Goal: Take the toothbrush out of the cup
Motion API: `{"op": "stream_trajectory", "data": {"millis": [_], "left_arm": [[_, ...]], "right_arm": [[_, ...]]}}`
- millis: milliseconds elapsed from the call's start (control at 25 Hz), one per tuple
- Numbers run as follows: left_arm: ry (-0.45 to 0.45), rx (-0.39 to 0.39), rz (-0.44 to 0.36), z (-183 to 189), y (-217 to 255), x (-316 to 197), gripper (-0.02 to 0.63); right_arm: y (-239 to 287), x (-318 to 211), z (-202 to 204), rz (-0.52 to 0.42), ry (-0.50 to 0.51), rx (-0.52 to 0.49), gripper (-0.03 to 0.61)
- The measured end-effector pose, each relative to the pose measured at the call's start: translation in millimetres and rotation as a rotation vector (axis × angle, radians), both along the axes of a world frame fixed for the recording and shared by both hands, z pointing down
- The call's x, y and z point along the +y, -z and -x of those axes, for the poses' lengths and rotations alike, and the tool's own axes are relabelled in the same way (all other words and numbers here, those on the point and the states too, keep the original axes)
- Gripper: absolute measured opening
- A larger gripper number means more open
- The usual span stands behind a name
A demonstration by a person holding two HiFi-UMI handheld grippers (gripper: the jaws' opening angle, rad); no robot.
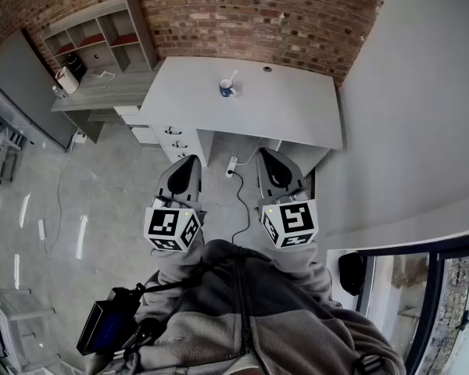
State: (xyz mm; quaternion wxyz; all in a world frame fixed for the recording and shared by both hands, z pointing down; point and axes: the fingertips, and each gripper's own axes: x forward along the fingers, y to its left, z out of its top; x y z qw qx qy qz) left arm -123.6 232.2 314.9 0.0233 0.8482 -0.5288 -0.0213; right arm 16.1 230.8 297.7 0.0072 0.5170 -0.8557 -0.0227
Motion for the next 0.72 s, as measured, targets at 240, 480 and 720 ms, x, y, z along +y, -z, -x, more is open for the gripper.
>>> {"op": "stream_trajectory", "data": {"millis": [240,480,720], "left_arm": [[-0.006,-0.001,-0.007,-6.9,7.5,-9.8,0.003],[0.010,-0.004,0.021,-2.6,6.0,-12.7,0.003],[0.035,-0.017,0.046,-33.7,-20.4,17.2,0.003]], "right_arm": [[5.3,-9.4,0.9,-0.009,0.017,0.008,0.000],[-0.4,-10.4,11.6,0.019,0.054,0.019,0.000],[-33.8,16.1,-28.6,0.060,0.065,0.009,0.000]]}}
